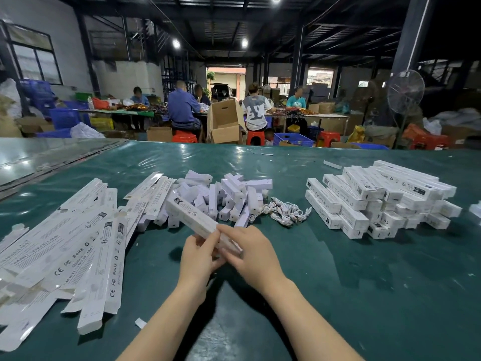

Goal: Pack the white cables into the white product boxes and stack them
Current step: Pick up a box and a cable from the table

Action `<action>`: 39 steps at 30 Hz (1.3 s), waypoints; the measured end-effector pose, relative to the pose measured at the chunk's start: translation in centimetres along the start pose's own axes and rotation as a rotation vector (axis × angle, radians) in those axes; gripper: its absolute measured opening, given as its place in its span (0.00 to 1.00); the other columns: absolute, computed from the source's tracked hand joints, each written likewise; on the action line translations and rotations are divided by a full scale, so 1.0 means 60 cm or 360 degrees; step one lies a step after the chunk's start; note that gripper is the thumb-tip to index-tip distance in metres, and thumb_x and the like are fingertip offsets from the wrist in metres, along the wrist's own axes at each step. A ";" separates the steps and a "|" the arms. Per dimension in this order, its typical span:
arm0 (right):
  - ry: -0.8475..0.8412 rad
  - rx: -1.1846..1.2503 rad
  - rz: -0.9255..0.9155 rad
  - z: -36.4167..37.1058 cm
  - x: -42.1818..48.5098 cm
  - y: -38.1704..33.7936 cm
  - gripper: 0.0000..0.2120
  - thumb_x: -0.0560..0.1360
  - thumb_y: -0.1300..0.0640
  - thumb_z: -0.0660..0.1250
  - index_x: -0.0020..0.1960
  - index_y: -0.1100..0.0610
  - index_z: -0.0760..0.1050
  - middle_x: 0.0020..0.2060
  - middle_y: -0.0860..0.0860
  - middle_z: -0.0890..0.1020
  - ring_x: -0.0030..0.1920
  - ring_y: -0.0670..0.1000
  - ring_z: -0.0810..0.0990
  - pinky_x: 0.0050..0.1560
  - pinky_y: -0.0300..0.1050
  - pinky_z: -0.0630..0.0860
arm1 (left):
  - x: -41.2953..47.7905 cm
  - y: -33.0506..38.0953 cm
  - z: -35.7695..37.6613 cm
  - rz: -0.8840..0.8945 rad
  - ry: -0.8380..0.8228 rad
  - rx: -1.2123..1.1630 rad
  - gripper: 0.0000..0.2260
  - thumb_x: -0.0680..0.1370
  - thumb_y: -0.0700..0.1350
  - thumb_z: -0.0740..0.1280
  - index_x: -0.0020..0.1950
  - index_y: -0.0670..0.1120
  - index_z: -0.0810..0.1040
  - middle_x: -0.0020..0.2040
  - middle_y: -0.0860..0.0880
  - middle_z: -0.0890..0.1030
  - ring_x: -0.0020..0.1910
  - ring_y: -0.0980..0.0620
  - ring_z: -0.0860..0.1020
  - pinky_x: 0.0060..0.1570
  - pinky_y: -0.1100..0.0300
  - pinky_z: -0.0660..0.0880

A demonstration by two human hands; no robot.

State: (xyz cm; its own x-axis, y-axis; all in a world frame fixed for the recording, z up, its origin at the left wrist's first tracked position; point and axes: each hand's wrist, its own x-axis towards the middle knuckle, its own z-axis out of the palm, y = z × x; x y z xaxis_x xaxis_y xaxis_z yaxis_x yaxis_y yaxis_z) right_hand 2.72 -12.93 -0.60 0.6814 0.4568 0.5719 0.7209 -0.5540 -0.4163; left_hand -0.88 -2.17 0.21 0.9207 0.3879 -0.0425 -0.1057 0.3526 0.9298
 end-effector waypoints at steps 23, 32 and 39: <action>0.1232 -0.0274 0.1608 -0.245 0.026 0.210 0.10 0.74 0.63 0.65 0.55 0.61 0.73 0.63 0.59 0.66 0.51 0.63 0.76 0.44 0.46 0.69 | -0.018 -0.033 0.015 0.0501 -0.0545 0.1213 0.14 0.79 0.48 0.59 0.34 0.51 0.77 0.30 0.56 0.80 0.31 0.61 0.75 0.44 0.60 0.73; 0.0905 0.0275 0.1185 -0.081 -0.004 0.110 0.18 0.70 0.69 0.62 0.59 0.60 0.74 0.58 0.58 0.73 0.41 0.50 0.72 0.42 0.36 0.61 | -0.020 -0.030 0.012 0.0555 -0.0552 0.1336 0.12 0.75 0.45 0.65 0.32 0.52 0.75 0.31 0.55 0.79 0.32 0.61 0.74 0.40 0.64 0.71; 0.0186 0.0318 0.0953 -0.048 -0.020 0.065 0.09 0.69 0.66 0.65 0.37 0.53 0.77 0.36 0.50 0.80 0.36 0.47 0.75 0.34 0.33 0.64 | 0.010 0.016 -0.040 0.1048 0.0289 0.2111 0.07 0.72 0.47 0.66 0.49 0.51 0.79 0.57 0.53 0.77 0.63 0.49 0.65 0.57 0.56 0.58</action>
State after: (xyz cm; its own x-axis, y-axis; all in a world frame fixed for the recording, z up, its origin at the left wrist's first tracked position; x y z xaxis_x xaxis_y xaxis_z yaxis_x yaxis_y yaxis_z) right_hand 4.37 -17.63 -0.88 0.9632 0.0233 0.2679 0.2370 -0.5442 -0.8048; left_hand -1.34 0.43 0.19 0.7762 0.2990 0.5551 0.0286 -0.8962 0.4427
